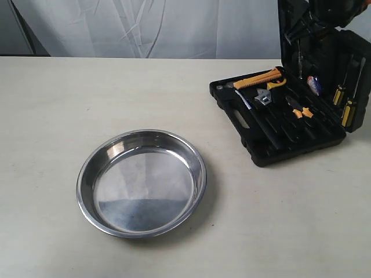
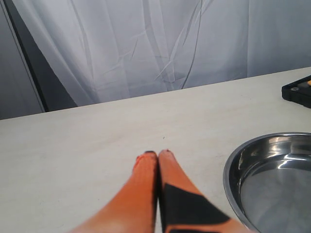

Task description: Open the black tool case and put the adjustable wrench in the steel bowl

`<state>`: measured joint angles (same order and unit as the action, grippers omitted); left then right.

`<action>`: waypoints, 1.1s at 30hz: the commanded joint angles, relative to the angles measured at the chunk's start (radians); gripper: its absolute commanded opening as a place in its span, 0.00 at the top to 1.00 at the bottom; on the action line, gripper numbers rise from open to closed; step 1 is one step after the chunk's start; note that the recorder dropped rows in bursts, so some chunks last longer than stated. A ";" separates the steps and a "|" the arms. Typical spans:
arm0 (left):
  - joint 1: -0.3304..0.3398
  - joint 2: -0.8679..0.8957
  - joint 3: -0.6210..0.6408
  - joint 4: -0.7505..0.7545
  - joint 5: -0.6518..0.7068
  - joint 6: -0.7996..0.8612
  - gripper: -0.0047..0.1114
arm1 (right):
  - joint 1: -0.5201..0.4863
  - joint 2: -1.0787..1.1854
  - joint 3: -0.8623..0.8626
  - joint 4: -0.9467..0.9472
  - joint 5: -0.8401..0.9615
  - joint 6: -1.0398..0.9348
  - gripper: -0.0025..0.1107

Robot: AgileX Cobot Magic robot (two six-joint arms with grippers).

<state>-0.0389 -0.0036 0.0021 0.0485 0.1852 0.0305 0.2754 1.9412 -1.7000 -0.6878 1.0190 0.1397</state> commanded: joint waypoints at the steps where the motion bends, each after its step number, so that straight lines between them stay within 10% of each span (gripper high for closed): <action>1: -0.004 0.004 -0.002 -0.002 -0.006 -0.001 0.96 | -0.007 -0.005 0.002 -0.033 0.012 0.021 0.74; 7: -0.004 0.004 -0.002 -0.002 -0.006 -0.001 0.96 | -0.007 -0.005 0.002 -0.118 0.043 0.084 0.97; 33: -0.004 0.004 -0.002 -0.002 -0.006 -0.001 0.96 | -0.007 -0.010 0.002 -0.378 0.173 0.279 0.83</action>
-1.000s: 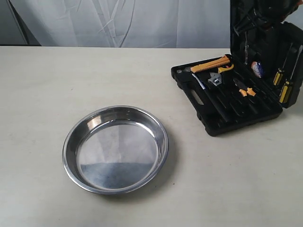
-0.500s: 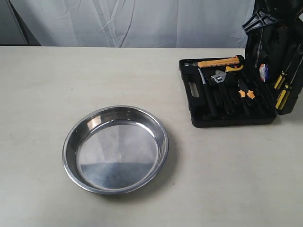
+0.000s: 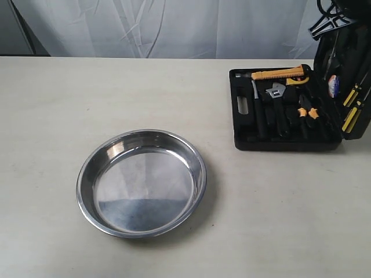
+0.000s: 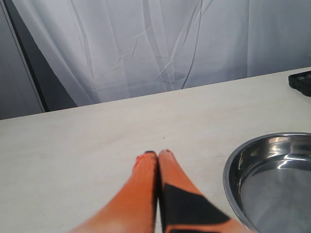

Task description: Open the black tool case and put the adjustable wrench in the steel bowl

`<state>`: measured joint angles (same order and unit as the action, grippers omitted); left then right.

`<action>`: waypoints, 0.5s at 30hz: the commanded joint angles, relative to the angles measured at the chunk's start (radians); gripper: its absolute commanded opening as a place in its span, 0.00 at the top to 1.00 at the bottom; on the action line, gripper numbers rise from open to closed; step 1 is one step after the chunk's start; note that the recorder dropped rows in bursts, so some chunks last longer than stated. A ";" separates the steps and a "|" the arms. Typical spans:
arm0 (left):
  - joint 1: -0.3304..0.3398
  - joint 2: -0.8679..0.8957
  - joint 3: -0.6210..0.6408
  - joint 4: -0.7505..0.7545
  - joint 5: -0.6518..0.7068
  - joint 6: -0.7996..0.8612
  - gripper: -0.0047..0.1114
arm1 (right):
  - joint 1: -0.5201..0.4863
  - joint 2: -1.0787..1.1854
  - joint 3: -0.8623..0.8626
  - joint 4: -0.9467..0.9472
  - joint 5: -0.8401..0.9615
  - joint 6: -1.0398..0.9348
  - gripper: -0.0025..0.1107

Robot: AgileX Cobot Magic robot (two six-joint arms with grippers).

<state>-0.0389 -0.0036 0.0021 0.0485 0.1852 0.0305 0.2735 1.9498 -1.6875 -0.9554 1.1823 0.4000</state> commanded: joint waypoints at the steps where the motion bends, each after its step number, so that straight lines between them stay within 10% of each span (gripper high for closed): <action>1: -0.004 0.004 -0.002 -0.002 -0.006 -0.001 0.96 | -0.005 -0.019 -0.011 -0.106 0.010 0.019 0.83; 15: -0.004 0.004 -0.002 -0.002 -0.004 -0.001 0.96 | -0.005 -0.019 -0.011 -0.070 0.016 0.019 0.83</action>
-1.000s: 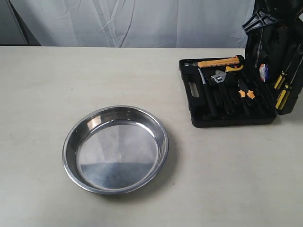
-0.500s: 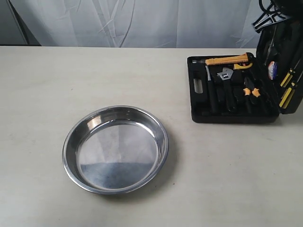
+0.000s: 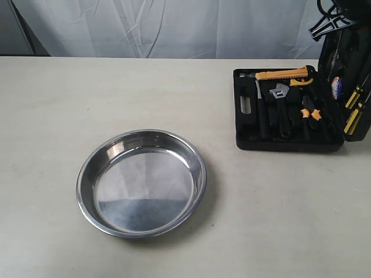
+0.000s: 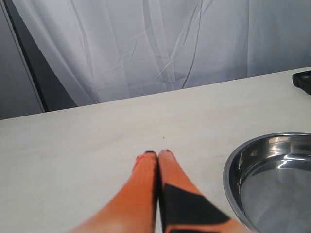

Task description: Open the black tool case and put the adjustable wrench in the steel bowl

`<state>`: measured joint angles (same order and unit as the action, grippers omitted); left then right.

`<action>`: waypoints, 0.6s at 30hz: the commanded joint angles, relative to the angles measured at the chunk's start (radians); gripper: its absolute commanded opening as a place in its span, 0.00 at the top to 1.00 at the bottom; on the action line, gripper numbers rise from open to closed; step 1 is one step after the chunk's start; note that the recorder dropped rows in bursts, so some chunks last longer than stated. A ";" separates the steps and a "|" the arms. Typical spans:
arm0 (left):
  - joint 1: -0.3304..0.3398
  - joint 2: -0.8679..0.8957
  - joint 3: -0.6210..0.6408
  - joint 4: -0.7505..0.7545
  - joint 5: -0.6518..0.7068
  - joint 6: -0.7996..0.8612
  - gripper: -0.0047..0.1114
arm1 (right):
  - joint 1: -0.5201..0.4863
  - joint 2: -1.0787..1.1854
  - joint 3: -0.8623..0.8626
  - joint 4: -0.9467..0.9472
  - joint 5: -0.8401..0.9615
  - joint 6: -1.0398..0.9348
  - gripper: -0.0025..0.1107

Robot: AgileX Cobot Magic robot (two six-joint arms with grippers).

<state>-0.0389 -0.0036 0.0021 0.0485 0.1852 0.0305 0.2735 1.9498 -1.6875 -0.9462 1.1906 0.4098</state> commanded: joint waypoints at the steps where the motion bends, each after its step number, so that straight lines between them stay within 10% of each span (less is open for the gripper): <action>1: -0.004 0.004 -0.002 -0.002 -0.004 -0.001 0.96 | -0.005 -0.019 -0.011 -0.079 0.008 0.009 0.83; 18: -0.004 0.004 -0.002 -0.002 -0.004 -0.001 0.96 | -0.005 -0.019 -0.011 -0.054 0.014 0.009 0.83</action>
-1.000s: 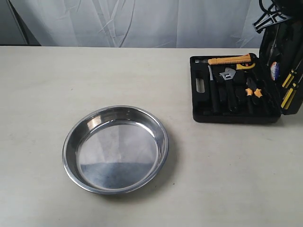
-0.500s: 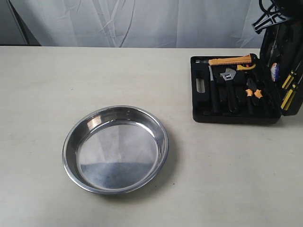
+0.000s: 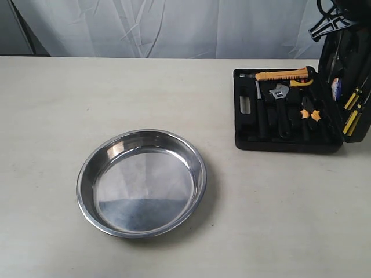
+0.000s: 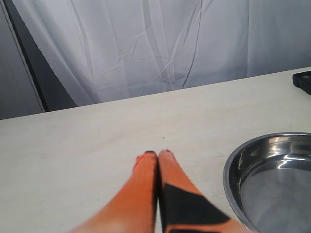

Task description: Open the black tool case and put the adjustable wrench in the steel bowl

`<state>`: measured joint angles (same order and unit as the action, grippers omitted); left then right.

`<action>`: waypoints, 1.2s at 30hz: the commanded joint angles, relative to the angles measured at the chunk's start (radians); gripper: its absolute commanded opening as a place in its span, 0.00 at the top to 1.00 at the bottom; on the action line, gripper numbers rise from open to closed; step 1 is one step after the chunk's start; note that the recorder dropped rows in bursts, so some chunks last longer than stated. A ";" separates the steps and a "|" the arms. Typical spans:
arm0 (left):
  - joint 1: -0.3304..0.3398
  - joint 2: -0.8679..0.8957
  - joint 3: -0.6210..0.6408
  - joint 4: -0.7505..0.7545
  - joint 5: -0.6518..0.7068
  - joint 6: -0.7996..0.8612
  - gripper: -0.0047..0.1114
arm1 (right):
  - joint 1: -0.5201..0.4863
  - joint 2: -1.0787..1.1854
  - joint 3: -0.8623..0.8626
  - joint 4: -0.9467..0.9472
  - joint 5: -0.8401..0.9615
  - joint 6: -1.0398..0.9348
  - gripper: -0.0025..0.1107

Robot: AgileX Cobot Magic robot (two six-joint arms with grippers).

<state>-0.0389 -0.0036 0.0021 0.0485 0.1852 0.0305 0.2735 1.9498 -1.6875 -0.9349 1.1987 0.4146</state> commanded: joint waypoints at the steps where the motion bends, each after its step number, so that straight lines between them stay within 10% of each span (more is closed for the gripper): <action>1: -0.004 0.004 -0.002 -0.002 -0.004 -0.001 0.96 | -0.005 -0.019 -0.011 -0.060 0.004 0.004 0.83; 5: -0.004 0.004 -0.002 -0.002 -0.004 -0.001 0.96 | -0.005 -0.019 -0.011 -0.044 0.000 -0.004 0.80; 10: -0.004 0.004 -0.002 -0.002 -0.006 -0.001 0.96 | -0.005 -0.019 -0.011 -0.046 0.022 -0.004 0.38; 13: -0.004 0.004 -0.002 -0.002 -0.006 -0.001 0.96 | -0.005 -0.019 -0.011 -0.031 0.022 0.005 0.37; 16: -0.004 0.004 -0.002 -0.002 -0.006 -0.001 0.96 | -0.005 -0.019 -0.011 0.159 -0.024 -0.021 0.56; 18: -0.004 0.004 -0.002 -0.002 -0.006 -0.001 0.96 | -0.005 -0.010 0.008 0.332 -0.088 -0.131 0.94; 26: -0.004 0.004 -0.002 -0.002 -0.006 -0.001 0.96 | -0.005 0.087 0.051 0.616 -0.358 -0.336 0.99; 31: -0.004 0.004 -0.002 -0.002 -0.006 -0.001 0.96 | -0.005 0.114 0.051 0.913 -0.169 -0.635 0.99; 36: -0.004 0.004 -0.002 -0.002 -0.004 -0.001 0.96 | -0.005 0.102 0.063 0.562 0.022 -0.323 0.99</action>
<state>-0.0389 -0.0036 0.0021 0.0485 0.1852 0.0305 0.2744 2.0679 -1.6277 -0.1559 1.1771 -0.0473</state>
